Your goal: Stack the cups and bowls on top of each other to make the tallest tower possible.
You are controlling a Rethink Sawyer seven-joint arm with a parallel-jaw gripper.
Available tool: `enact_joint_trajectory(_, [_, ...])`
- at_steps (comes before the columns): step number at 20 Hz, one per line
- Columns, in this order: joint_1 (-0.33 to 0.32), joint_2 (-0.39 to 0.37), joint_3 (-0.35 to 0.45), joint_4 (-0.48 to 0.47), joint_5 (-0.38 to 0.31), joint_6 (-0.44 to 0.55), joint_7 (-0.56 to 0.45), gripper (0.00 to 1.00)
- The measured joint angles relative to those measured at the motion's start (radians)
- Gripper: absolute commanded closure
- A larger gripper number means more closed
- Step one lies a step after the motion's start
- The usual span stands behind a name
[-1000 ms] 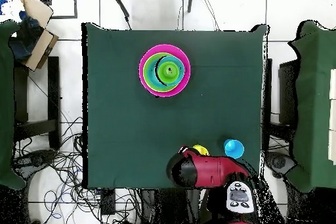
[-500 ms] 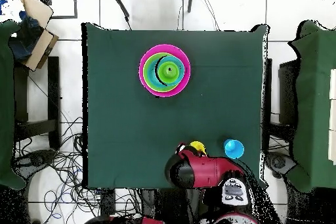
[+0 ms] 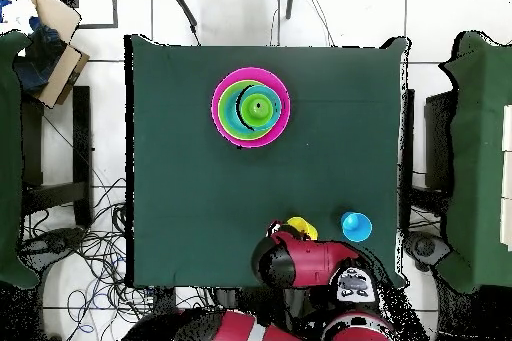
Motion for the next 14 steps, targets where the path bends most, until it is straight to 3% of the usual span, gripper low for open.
enact_joint_trajectory(14, [-0.022,0.018,0.0,0.013,0.0,0.0,0.0,0.0])
